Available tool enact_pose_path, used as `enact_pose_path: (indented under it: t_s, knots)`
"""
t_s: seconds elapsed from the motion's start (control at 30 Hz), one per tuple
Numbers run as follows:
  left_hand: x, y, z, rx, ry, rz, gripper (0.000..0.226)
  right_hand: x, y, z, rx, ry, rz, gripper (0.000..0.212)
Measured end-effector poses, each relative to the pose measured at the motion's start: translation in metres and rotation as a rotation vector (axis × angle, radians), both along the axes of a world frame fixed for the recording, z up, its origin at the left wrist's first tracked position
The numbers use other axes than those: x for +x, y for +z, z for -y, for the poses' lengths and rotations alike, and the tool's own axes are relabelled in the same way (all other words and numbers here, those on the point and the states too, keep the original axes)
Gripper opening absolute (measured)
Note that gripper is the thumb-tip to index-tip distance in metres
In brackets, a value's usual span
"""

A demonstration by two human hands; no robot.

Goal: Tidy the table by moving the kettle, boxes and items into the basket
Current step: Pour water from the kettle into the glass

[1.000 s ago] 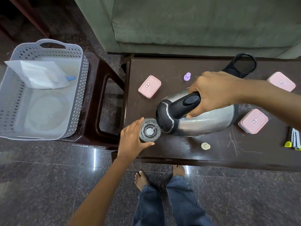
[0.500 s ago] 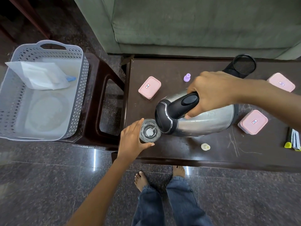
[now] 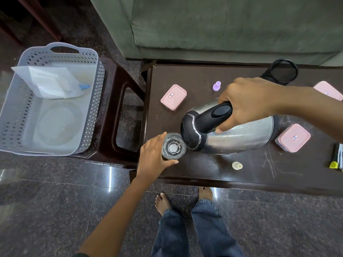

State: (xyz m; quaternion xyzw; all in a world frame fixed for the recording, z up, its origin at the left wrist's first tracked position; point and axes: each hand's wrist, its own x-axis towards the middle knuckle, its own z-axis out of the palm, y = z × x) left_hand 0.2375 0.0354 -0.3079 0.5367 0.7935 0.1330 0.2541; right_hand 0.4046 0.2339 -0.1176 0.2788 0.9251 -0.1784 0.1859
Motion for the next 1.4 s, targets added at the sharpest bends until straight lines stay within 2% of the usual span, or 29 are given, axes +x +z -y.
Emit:
enact_pose_path:
  t_s: [1.4]
  knots:
    - [0.0023,0.0028,-0.0021,-0.018,0.032,-0.012,0.097,0.0007,0.0011,0.0025,0.006,0.012,0.041,0.045]
